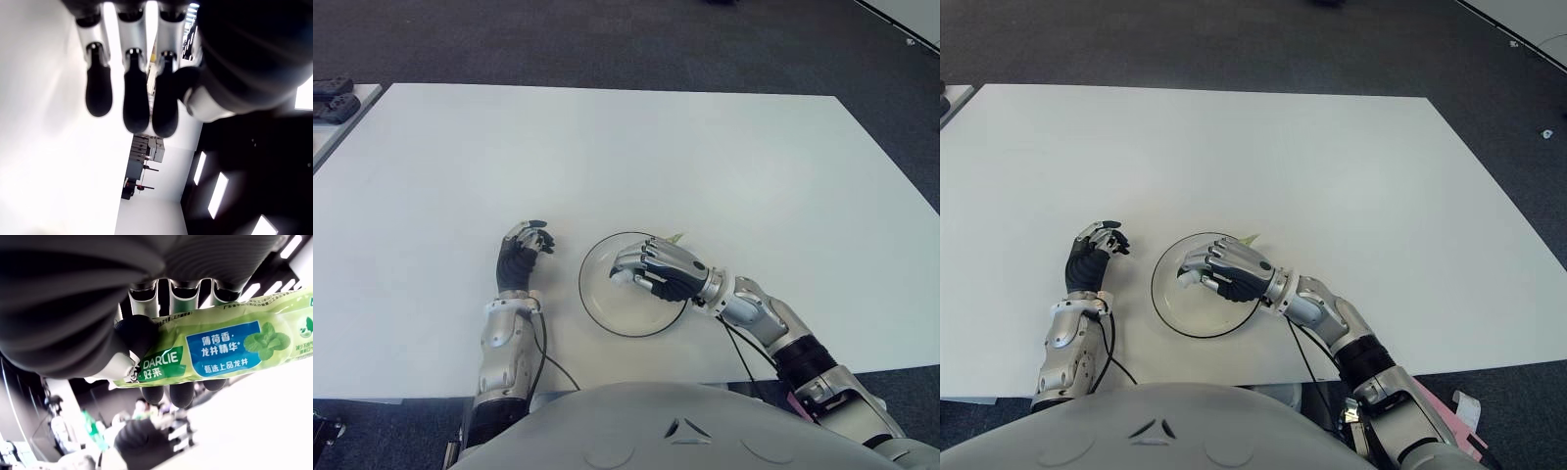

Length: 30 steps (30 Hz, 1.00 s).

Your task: Put the toothpaste on the table into the plate.

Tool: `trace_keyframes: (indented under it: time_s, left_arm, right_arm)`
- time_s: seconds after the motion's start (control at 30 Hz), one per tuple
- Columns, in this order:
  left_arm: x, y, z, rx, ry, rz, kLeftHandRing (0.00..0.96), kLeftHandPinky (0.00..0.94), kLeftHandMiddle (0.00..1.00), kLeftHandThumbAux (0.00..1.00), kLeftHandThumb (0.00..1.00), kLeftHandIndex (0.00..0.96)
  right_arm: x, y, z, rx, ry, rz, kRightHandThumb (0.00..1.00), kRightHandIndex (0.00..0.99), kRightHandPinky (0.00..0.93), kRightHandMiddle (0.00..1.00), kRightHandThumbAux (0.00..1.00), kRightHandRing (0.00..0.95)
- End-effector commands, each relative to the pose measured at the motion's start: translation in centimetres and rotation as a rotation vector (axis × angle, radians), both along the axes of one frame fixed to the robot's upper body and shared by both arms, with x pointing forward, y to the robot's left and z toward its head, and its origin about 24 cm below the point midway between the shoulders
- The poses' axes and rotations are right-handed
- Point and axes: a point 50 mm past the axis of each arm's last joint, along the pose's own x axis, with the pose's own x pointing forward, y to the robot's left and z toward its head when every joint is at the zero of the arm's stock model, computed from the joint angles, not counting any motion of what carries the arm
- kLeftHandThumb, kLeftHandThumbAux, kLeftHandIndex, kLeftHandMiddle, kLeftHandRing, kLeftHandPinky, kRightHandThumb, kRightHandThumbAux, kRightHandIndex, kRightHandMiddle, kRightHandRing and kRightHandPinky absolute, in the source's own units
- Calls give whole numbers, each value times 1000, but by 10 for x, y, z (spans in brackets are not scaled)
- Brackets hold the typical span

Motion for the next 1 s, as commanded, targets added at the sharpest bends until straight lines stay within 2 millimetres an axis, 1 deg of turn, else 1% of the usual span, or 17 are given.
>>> trace_keyframes:
  time_s: [0.03, 0.1, 0.17, 0.2, 0.23, 0.27, 0.3, 0.37, 0.43, 0.47, 0.5, 0.53, 0.57, 0.67, 0.83, 0.87, 1.0]
  left_arm:
    - [-19, -5, -24, -51, 162, 26, 575, 569, 595, 716, 709, 434]
    - [-19, -5, -24, -51, 159, 28, 576, 568, 595, 717, 709, 434]
    - [-19, -5, -24, -50, 156, 29, 578, 571, 597, 717, 709, 434]
    - [-19, -5, -25, -50, 155, 30, 579, 572, 598, 717, 709, 434]
    - [-19, -5, -25, -52, 154, 29, 580, 573, 599, 717, 709, 434]
    - [-19, -5, -25, -53, 153, 28, 581, 575, 601, 716, 709, 434]
    - [-19, -5, -25, -55, 152, 27, 581, 575, 601, 716, 709, 434]
    - [-19, -5, -25, -57, 152, 25, 583, 576, 603, 716, 709, 434]
    - [-19, -5, -25, -59, 153, 25, 583, 576, 604, 716, 710, 434]
    - [-19, -5, -25, -59, 153, 25, 583, 576, 604, 716, 710, 434]
    - [-19, -5, -26, -61, 153, 26, 583, 576, 604, 716, 710, 434]
    - [-19, -6, -26, -61, 154, 27, 583, 576, 604, 716, 710, 434]
    - [-19, -6, -26, -64, 155, 29, 584, 576, 604, 716, 710, 434]
    - [-18, -6, -26, -70, 157, 37, 583, 574, 603, 716, 710, 434]
    - [-17, -7, -26, -74, 157, 40, 584, 583, 601, 716, 710, 434]
    - [-17, -7, -26, -74, 157, 40, 585, 582, 601, 716, 710, 434]
    - [-17, -6, -26, -68, 160, 40, 584, 576, 600, 716, 710, 434]
  right_arm:
    - [5, 3, -5, -57, 23, 2, 945, 388, 683, 500, 659, 560]
    - [5, 4, -7, -76, 28, 4, 942, 378, 649, 495, 662, 556]
    - [6, 4, -10, -93, 33, 1, 937, 370, 588, 473, 667, 540]
    - [6, 4, -12, -100, 36, -2, 890, 378, 555, 443, 678, 505]
    - [6, 4, -13, -107, 38, -4, 820, 389, 506, 399, 693, 453]
    - [6, 4, -14, -112, 39, -6, 773, 394, 441, 353, 705, 396]
    - [6, 4, -14, -119, 42, -7, 756, 396, 418, 337, 709, 375]
    - [6, 3, -15, -129, 45, -9, 713, 399, 329, 279, 721, 302]
    - [5, 3, -16, -138, 47, -12, 697, 400, 291, 252, 725, 270]
    - [5, 3, -16, -142, 48, -14, 583, 324, 265, 229, 726, 244]
    - [5, 3, -16, -147, 47, -19, 539, 297, 255, 220, 727, 235]
    - [5, 3, -17, -150, 46, -22, 466, 254, 233, 200, 730, 212]
    - [5, 2, -17, -153, 44, -28, 418, 226, 218, 186, 731, 198]
    - [5, 2, -17, -155, 37, -42, 340, 182, 183, 147, 729, 158]
    - [5, 3, -20, -156, 14, -62, 287, 128, 126, 80, 719, 94]
    - [5, 3, -19, -159, 8, -63, 263, 109, 102, 62, 714, 76]
    - [6, 3, -20, -181, -13, -61, 189, 53, 56, 20, 701, 29]
